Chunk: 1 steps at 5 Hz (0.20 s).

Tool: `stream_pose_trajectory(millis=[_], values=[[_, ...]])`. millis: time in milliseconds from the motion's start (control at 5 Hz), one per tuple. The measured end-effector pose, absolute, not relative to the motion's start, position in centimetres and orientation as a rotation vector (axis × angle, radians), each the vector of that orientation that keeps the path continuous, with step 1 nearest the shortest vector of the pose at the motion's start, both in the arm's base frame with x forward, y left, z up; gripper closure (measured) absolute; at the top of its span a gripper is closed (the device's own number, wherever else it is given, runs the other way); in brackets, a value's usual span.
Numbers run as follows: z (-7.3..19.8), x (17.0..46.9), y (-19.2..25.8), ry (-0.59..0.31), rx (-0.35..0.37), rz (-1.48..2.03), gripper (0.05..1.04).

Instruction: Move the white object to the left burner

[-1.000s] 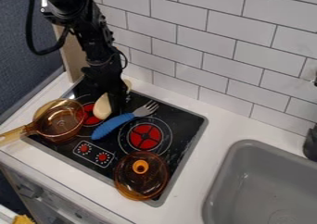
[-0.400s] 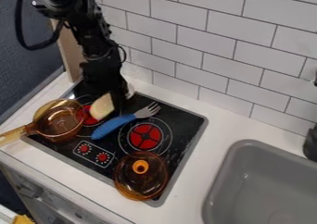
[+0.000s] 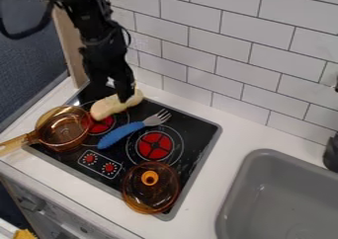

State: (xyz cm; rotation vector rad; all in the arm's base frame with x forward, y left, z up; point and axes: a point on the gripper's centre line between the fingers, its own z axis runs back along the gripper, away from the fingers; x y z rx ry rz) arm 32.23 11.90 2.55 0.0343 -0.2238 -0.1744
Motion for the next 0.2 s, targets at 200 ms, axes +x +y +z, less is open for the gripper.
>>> stream_pose_trajectory(millis=[200], values=[[2.51,32.23,11.92,-0.223,0.035,-0.175,0.083]])
